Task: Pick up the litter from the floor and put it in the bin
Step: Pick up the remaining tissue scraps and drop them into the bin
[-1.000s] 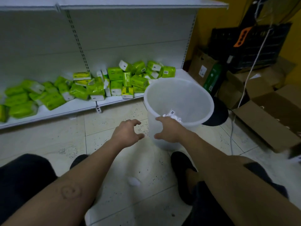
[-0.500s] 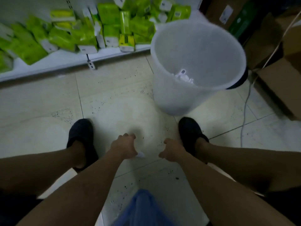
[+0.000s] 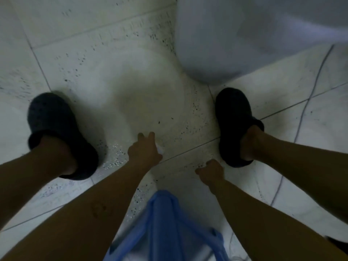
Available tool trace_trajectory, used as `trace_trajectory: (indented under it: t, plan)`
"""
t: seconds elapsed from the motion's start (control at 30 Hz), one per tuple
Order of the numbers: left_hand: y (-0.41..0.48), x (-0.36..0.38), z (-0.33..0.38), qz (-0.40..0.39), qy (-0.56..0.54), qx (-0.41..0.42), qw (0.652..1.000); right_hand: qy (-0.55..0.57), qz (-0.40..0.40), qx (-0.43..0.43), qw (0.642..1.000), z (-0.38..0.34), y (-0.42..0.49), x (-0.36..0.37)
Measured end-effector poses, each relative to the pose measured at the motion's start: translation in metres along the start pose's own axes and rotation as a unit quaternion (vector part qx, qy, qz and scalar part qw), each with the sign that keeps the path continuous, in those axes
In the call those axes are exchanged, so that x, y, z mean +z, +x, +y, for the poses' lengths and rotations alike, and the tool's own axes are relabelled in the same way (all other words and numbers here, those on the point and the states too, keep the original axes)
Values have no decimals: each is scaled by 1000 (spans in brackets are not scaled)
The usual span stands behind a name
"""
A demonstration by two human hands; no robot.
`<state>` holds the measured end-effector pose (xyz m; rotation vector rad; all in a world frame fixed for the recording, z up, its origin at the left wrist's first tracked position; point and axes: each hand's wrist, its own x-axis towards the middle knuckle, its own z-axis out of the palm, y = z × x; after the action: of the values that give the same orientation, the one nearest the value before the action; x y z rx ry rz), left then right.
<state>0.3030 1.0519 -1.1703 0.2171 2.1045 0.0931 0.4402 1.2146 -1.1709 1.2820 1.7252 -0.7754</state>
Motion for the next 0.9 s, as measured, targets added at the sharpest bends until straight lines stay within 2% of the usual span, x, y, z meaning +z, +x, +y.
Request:
trace_trajectory:
  t: [0.1,0.27,0.37,0.53,0.73,0.9]
  plan:
    - [8,11,3,44,-2,16,999,10,0,29,1000,21,6,14]
    - [17,26,-4,87,-60,30,994,42,59,96,993,37,22,28]
    - [21,31,-13,102,-94,40,990,24,91,106,990,36,29,32]
    - [19,33,-15,93,-121,61,986,10,130,72,989,31,29,33]
    - [21,27,-7,90,-182,112,973,6,122,-53,991,26,32,19]
    - [29,29,5,57,-181,151,970,-110,138,-72,982,30,34,16]
